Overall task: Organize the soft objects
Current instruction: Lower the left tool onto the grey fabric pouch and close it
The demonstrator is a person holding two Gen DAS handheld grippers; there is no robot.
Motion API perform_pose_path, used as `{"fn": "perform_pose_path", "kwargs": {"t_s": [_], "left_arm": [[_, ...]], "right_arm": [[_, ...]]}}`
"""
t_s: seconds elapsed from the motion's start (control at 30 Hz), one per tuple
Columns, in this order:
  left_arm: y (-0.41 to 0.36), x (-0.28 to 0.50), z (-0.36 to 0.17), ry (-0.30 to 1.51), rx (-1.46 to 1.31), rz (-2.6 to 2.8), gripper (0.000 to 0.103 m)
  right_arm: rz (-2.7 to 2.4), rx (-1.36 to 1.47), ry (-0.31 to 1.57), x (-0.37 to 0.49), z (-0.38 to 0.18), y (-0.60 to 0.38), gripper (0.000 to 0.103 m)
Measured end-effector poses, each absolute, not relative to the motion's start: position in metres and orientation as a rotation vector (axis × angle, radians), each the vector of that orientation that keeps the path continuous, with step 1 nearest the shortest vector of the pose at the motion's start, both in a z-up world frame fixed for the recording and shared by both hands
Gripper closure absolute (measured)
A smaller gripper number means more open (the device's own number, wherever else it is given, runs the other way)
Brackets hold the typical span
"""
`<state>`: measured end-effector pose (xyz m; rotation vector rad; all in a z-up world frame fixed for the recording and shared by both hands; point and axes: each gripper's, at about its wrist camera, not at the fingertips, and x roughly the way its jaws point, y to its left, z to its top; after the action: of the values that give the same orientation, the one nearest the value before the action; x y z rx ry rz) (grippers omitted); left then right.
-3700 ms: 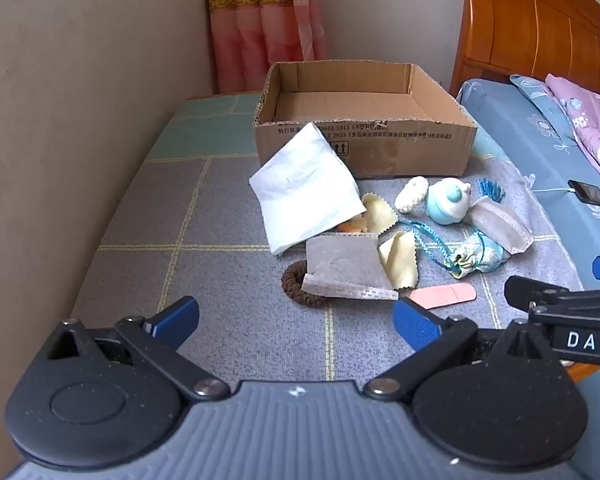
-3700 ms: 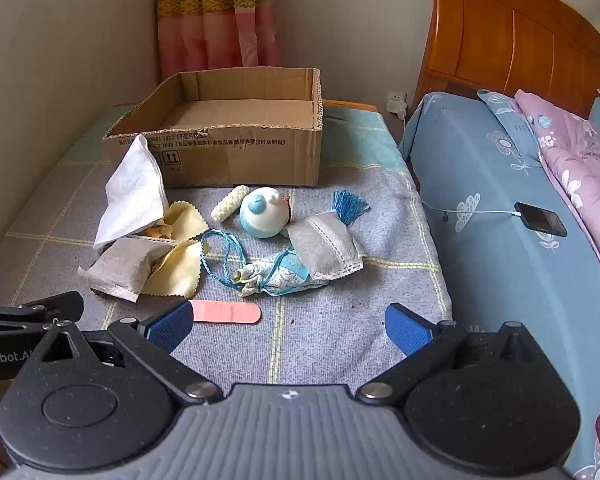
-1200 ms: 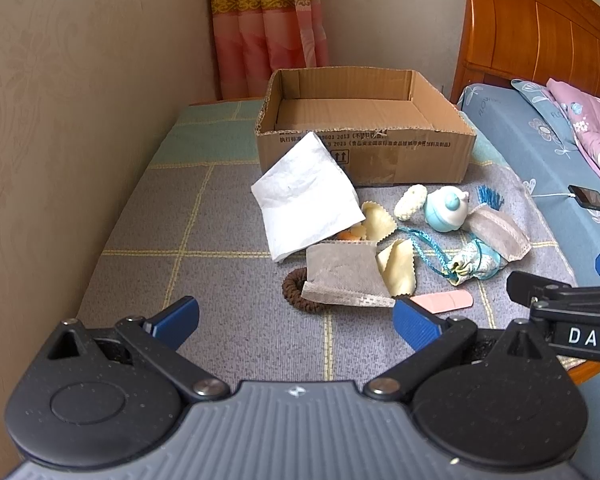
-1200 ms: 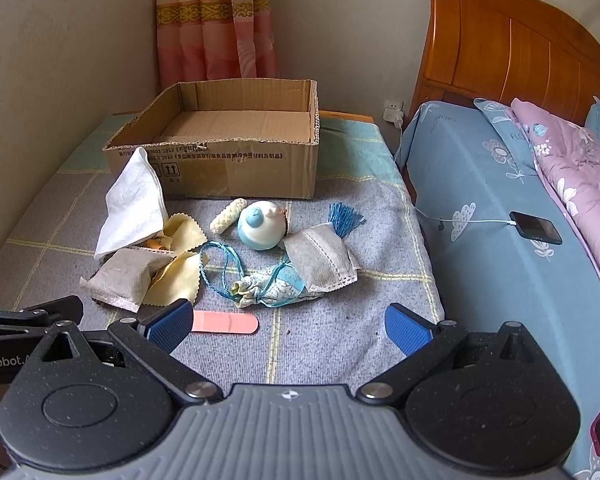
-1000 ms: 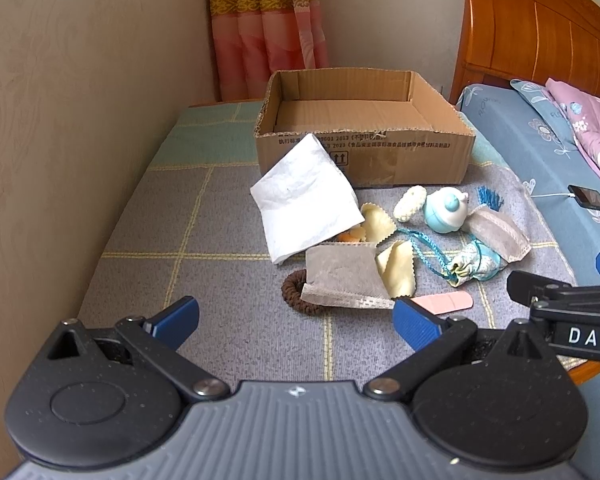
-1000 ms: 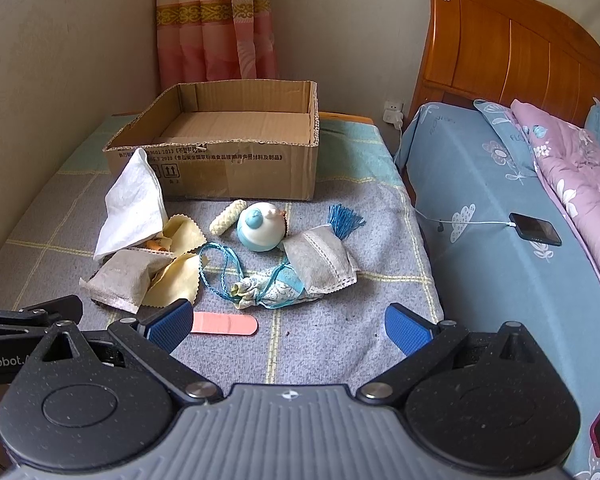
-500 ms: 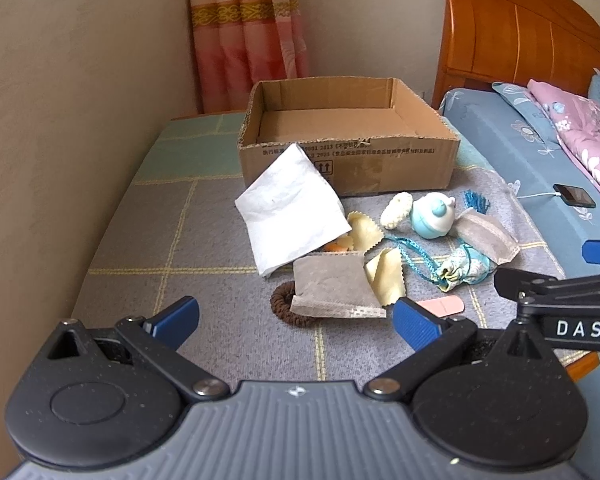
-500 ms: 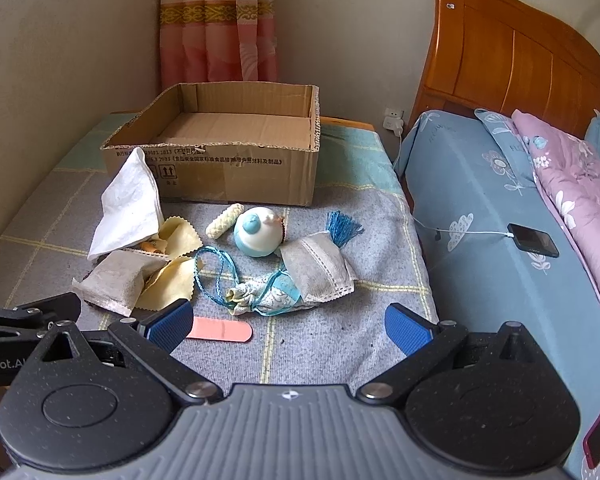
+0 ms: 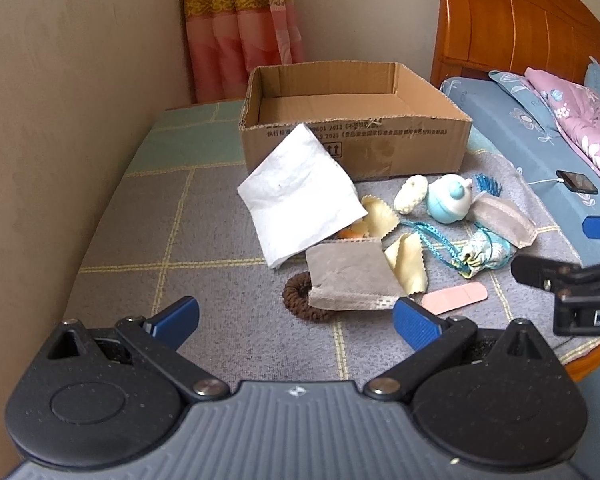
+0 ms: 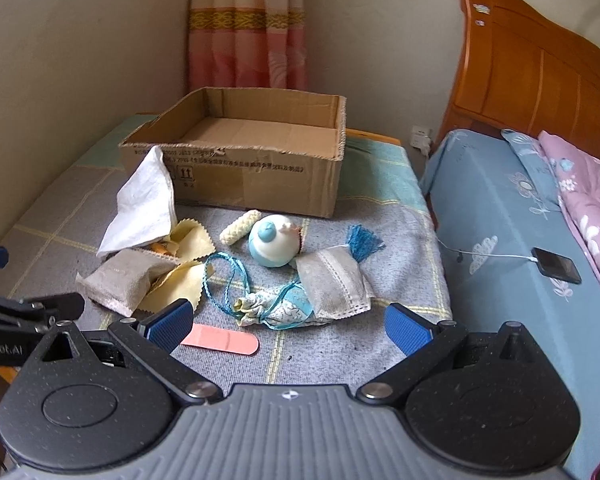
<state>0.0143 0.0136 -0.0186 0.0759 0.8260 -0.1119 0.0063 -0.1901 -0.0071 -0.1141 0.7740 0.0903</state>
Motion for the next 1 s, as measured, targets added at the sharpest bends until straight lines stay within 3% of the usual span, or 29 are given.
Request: {"fn": "perform_pose_path", "kwargs": {"t_s": [0.47,1.0], "left_arm": [[0.001,0.040,-0.031,0.863,0.087,-0.169,0.001],[0.001,0.066,-0.057,0.959,0.116,-0.164,0.000]], "right_arm": [[0.219,-0.207,0.834,0.008,-0.055,-0.193,0.000],[0.233,-0.179,0.870,0.021,-0.072,-0.201,0.000]]}}
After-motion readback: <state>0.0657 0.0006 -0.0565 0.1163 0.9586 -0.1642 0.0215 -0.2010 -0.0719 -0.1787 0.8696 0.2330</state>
